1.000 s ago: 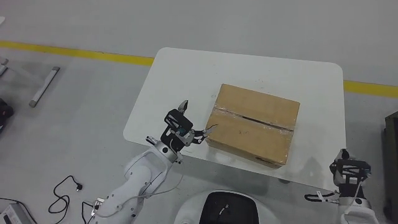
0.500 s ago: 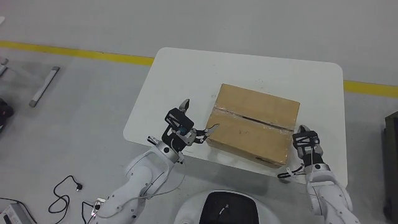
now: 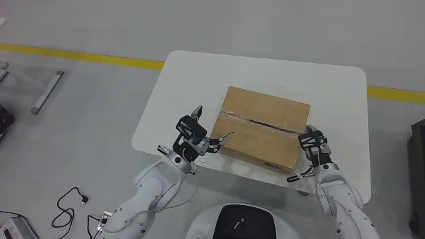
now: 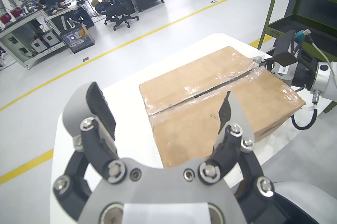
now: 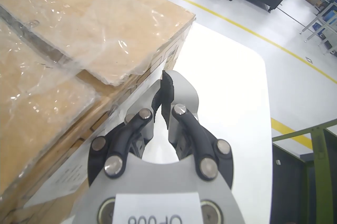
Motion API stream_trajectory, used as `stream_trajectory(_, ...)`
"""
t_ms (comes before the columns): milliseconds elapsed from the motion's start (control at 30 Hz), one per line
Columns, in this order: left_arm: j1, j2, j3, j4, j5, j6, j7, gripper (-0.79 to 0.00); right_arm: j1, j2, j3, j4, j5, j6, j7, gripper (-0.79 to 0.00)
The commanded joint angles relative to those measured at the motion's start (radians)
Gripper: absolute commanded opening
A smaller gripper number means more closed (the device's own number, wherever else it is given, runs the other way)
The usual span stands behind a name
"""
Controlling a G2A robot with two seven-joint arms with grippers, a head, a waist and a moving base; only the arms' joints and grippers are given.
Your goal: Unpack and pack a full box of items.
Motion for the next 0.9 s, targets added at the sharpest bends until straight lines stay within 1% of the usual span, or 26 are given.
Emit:
stream_trajectory(0,0.0,0.0,0.0,0.0,0.0,0.0,0.0,0.0,-0.025,0.004,0.031,-0.02,0.026,0.003,-0.009,-0.785)
stream_trajectory(67,-0.002,0.0,0.002,-0.002,0.0,-0.002,0.002,0.0,-0.061,0.011,0.077,-0.056,0.067,0.002,-0.013,-0.785)
stream_trajectory(167,-0.026,-0.001,0.034,-0.005,0.026,-0.025,-0.01,0.0,-0.128,0.024,0.153,-0.128,0.079,0.022,0.002,-0.785)
stream_trajectory(300,-0.089,-0.006,0.11,-0.008,0.079,-0.059,-0.048,0.0,-0.231,0.041,0.253,-0.231,0.074,0.042,0.034,-0.785)
stream_trajectory(367,-0.125,-0.008,0.158,-0.004,0.132,-0.083,-0.068,0.0,-0.286,0.048,0.304,-0.277,0.073,0.05,0.038,-0.785)
stream_trajectory(467,-0.192,-0.016,0.232,0.019,0.18,-0.089,-0.114,0.0,-0.36,0.056,0.365,-0.331,0.086,0.048,0.037,-0.785)
stream_trajectory(600,-0.298,-0.033,0.349,0.067,0.279,-0.082,-0.224,0.0,-0.429,0.06,0.422,-0.367,0.095,0.057,0.03,-0.785)
stream_trajectory(667,-0.346,-0.045,0.411,0.101,0.295,-0.066,-0.261,0.0,-0.449,0.061,0.439,-0.372,0.102,0.062,0.027,-0.785)
stream_trajectory(733,-0.403,-0.058,0.47,0.146,0.35,-0.066,-0.357,0.0,-0.461,0.061,0.449,-0.373,0.098,0.07,0.025,-0.785)
stream_trajectory(767,-0.429,-0.066,0.498,0.161,0.356,-0.055,-0.386,0.0,-0.466,0.061,0.453,-0.376,0.097,0.074,0.023,-0.785)
stream_trajectory(867,-0.493,-0.09,0.558,0.205,0.318,-0.037,-0.447,0.0,-0.478,0.06,0.463,-0.384,0.093,0.084,0.017,-0.785)
